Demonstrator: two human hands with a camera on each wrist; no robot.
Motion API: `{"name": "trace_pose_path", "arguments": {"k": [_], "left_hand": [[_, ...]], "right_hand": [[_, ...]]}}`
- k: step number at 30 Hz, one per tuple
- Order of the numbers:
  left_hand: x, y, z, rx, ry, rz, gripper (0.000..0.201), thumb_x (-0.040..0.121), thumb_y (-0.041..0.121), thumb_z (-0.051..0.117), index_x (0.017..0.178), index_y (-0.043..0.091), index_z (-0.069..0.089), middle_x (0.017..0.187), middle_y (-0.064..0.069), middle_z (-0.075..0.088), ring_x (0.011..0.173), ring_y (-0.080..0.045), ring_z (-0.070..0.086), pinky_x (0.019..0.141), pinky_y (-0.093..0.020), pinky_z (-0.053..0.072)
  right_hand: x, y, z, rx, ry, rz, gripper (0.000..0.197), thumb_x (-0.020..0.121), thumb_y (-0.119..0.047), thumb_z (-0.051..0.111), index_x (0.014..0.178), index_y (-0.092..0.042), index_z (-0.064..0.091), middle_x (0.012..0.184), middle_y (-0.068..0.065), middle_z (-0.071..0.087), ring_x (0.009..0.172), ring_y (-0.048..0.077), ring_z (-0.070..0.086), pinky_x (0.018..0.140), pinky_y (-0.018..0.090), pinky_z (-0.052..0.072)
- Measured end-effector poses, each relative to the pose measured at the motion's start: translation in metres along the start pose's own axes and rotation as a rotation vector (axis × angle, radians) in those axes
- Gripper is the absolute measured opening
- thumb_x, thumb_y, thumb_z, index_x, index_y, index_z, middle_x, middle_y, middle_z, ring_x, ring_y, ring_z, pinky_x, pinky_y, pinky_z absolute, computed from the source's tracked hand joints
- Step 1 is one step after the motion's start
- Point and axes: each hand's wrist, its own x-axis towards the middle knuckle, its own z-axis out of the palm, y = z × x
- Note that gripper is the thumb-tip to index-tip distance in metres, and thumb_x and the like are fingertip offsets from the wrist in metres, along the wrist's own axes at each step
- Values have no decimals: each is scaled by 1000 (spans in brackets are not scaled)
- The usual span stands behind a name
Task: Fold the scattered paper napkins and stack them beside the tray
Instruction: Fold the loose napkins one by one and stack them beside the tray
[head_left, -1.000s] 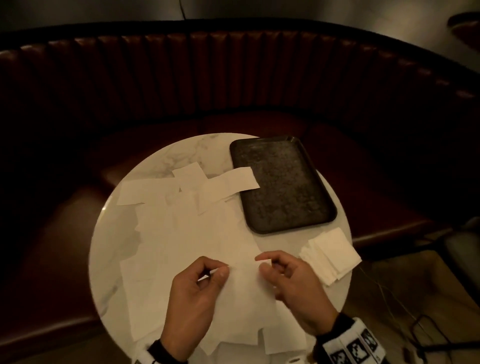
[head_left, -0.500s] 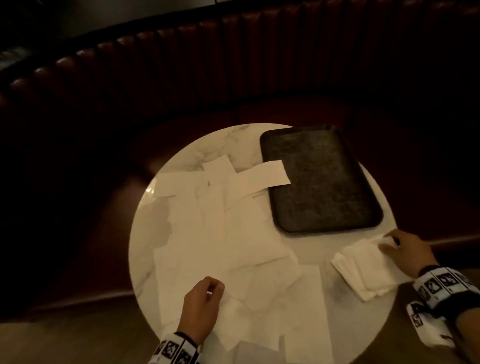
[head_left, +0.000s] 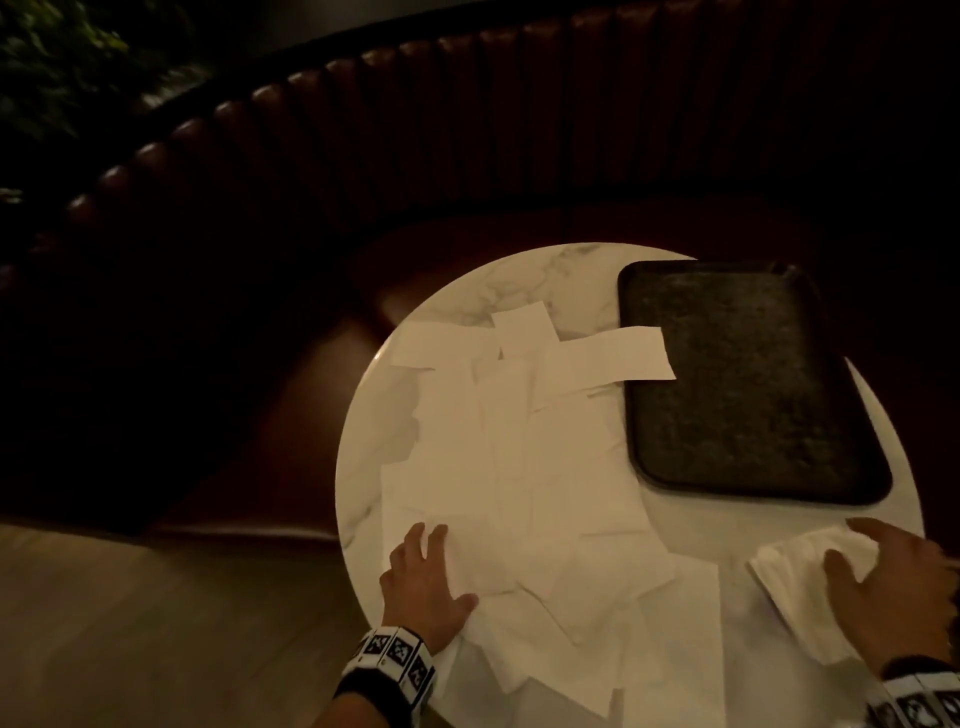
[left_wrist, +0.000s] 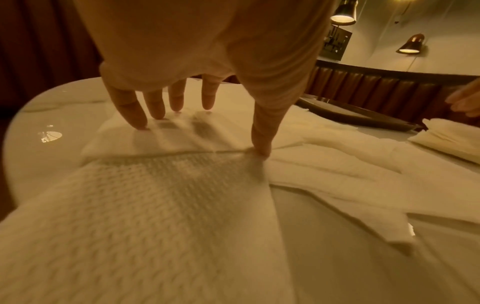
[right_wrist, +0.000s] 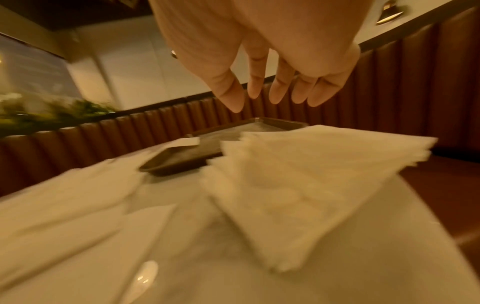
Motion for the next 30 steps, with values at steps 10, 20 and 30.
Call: {"name": "trace_pose_path", "arguments": {"k": [10,20,30], "left_hand": [[2,-9,0,104,-33,122,86,79,57,62,149,33,18,161,-4,4,144,-31,13,117,-48,21],[8,-17,-10,-80,186,220,25,97,22,46,116,33,57,136,9,45,118,-16,49,99,-34,38],[-21,-3,-3,-448,331,629,14,93,27,52,99,22,63,107,10,55,98,-7,56,88,-8,39]], "right_hand": [[-111,-93,4,249,-153,-270,37,77,-4,70,96,-32,55,108,6,56,101,34,51,90,46,39],[-150,-116,14,433,-195,-367,37,82,-2,67,82,-37,57,94,-11,62,88,11,56,77,23,42],[-166,-222,20,879,-782,17,45,93,-59,41,108,-22,60,102,8,71,87,26,70,70,36,57]]}}
